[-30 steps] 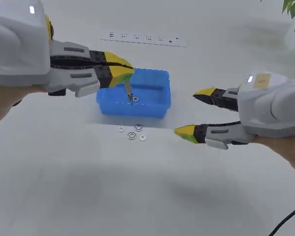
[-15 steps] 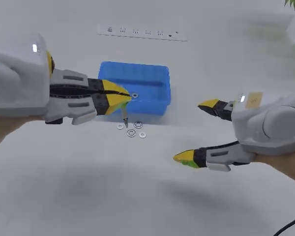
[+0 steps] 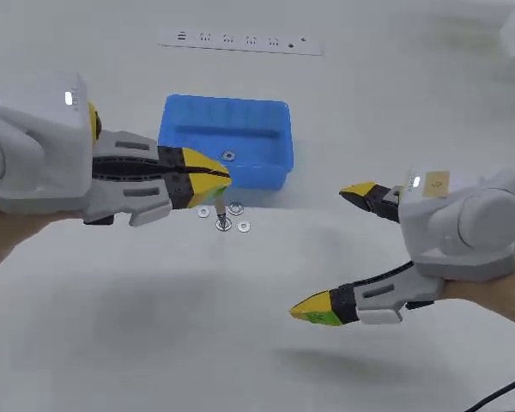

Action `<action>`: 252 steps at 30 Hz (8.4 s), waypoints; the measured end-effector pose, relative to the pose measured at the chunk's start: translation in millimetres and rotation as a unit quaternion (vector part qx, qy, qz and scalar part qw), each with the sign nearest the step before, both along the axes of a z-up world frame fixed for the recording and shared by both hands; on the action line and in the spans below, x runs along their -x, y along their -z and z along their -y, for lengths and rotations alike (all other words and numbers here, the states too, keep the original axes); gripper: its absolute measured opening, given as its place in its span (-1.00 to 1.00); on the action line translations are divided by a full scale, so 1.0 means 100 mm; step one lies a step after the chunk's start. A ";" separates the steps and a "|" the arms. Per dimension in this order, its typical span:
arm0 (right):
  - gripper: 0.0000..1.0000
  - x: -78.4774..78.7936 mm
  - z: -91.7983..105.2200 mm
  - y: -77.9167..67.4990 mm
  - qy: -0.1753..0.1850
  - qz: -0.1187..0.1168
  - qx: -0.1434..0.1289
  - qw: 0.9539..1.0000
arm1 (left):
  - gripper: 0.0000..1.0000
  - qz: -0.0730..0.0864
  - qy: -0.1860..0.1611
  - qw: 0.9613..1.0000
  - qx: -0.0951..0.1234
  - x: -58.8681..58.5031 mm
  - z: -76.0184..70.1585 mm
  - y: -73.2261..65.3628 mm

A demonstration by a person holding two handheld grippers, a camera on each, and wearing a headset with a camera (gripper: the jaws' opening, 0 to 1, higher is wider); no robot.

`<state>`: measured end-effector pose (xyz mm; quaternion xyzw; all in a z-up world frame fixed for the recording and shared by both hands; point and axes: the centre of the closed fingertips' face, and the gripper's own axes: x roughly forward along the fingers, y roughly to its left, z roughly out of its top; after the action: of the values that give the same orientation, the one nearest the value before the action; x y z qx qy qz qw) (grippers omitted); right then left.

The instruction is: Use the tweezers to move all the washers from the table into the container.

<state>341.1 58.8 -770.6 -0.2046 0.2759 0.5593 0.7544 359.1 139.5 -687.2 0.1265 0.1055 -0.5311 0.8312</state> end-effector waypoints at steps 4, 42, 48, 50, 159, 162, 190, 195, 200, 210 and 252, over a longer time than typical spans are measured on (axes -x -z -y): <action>1.00 0.03 -0.02 0.01 0.001 -0.008 -0.007 1.000 | -0.91 -0.004 -0.001 1.000 0.001 -0.01 0.00 0.04; 0.81 0.14 -0.21 0.03 -0.013 -0.045 -0.035 0.998 | -0.91 -0.009 -0.001 1.000 -0.023 -0.01 0.01 0.09; 0.44 0.06 -0.38 -0.02 -0.028 -0.048 -0.047 0.997 | -0.91 -0.017 0.004 0.998 -0.052 -0.02 0.01 0.10; 0.28 0.05 -0.46 -0.03 -0.032 -0.062 -0.057 0.996 | -0.91 -0.014 0.010 0.998 -0.062 -0.01 0.03 0.11; -0.81 -0.88 -1.06 -1.02 -0.113 0.075 -0.097 0.986 | 0.82 -0.045 -0.173 0.981 0.077 0.33 -0.38 -0.20; -0.81 -0.96 -1.11 -1.00 -0.111 0.069 -0.103 0.986 | 0.96 -0.047 -0.181 0.980 0.072 0.32 -0.41 -0.16; -0.81 -1.28 -1.23 -0.12 -0.092 0.012 -0.069 0.993 | 0.99 -0.091 -0.239 0.965 0.051 0.46 -0.67 0.07; -0.79 -1.29 -1.23 -0.14 -0.083 0.007 -0.077 0.994 | 0.99 -0.094 -0.240 0.965 0.054 0.47 -0.63 0.08; -0.80 -1.31 -1.23 -0.14 -0.080 0.007 -0.074 0.994 | 0.99 -0.092 -0.233 0.967 0.054 0.46 -0.58 0.05; -0.84 -1.24 -1.20 -0.28 -0.096 0.024 -0.067 0.993 | 0.95 -0.077 -0.235 0.967 0.068 0.30 -0.64 -0.02; -0.84 -0.94 -1.11 -0.57 -0.162 0.066 -0.047 0.983 | -0.78 0.017 -0.019 1.000 -0.002 -0.75 0.19 -0.36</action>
<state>435.2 169.7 -713.9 -0.2476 0.1619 0.6720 0.6789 433.7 120.1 -651.1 0.1351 0.0948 -0.5127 0.8426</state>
